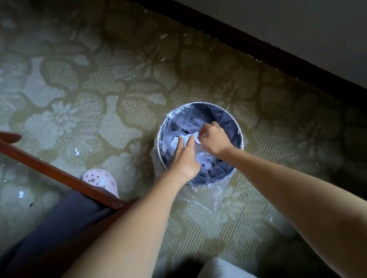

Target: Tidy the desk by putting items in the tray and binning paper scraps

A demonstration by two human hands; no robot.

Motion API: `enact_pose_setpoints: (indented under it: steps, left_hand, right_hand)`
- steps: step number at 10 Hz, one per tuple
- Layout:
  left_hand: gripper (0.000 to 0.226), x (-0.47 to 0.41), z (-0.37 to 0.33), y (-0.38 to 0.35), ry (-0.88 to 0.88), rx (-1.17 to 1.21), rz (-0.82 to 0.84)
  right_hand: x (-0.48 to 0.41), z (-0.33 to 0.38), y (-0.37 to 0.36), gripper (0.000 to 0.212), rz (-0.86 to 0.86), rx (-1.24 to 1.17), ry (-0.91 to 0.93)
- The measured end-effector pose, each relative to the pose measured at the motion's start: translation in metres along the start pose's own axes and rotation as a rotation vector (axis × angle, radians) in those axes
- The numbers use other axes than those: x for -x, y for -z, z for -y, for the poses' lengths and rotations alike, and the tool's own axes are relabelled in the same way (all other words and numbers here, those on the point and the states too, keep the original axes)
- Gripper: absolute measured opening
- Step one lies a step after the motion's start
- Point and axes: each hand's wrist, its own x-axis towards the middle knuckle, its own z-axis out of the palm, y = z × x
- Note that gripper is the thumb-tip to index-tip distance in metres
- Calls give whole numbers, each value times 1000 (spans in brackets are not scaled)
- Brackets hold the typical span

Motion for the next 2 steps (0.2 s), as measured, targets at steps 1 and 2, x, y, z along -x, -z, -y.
enact_pose_setpoints:
  steps: [1,2]
  left_hand:
    - [78,12,0,3,18,-52,26]
    - [73,28,-5,13,65,-100,-24]
  right_hand:
    - [12,-3,5,32,33,34,-5]
    - [20,-6,9,33,20,93,-38]
